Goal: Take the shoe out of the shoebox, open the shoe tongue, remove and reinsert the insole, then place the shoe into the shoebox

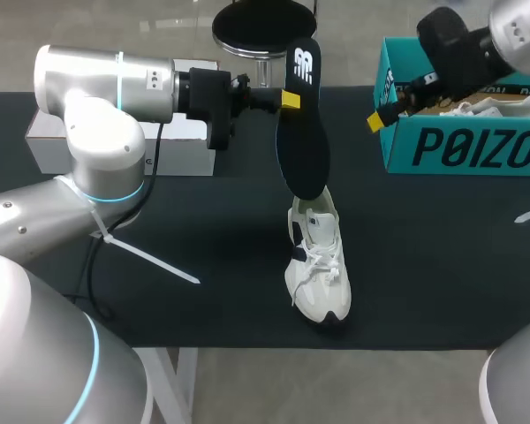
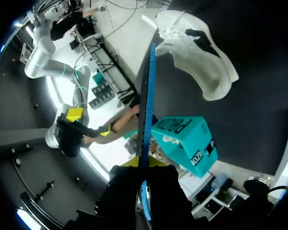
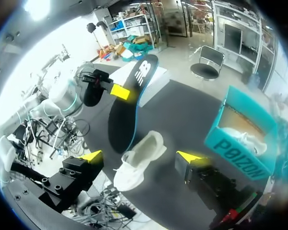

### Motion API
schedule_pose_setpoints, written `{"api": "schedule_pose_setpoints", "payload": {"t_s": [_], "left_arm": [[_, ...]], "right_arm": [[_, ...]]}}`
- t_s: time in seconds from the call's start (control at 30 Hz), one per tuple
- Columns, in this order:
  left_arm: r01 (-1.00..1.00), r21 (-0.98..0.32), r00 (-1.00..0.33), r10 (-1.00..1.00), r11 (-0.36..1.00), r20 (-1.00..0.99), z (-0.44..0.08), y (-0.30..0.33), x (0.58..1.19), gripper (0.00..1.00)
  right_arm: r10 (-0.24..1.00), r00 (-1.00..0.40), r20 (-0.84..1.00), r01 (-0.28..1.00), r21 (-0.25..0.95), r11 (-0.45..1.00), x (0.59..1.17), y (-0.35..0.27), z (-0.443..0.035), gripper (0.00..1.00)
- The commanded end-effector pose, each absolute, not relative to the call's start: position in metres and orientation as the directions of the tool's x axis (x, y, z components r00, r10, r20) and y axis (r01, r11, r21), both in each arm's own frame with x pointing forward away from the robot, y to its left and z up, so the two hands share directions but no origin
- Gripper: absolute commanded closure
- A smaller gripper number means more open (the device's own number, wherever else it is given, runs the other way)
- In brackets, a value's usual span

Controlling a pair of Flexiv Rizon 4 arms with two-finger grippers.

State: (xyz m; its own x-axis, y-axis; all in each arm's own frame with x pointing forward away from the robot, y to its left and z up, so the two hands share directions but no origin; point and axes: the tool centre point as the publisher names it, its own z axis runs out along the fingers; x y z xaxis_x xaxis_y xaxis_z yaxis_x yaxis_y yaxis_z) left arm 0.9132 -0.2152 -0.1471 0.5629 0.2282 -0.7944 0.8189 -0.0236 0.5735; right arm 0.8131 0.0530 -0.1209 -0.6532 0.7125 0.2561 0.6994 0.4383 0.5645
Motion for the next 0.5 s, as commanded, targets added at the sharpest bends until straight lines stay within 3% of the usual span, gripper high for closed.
{"api": "schedule_pose_setpoints", "payload": {"t_s": [0.03, 0.5], "left_arm": [[0.818, 0.575, 0.564, 0.230, -0.023, -0.793, -0.147, -0.216, 0.913, 1.00], [0.818, 0.575, 0.564, 0.230, -0.023, -0.793, -0.147, -0.216, 0.913, 1.00]], "right_arm": [[0.694, -0.661, 0.285, 0.686, 0.604, 0.406, 0.811, 0.052, -0.135, 0.00], [0.666, -0.664, 0.340, 0.646, 0.709, 0.283, 0.820, 0.072, -0.158, 0.00]]}}
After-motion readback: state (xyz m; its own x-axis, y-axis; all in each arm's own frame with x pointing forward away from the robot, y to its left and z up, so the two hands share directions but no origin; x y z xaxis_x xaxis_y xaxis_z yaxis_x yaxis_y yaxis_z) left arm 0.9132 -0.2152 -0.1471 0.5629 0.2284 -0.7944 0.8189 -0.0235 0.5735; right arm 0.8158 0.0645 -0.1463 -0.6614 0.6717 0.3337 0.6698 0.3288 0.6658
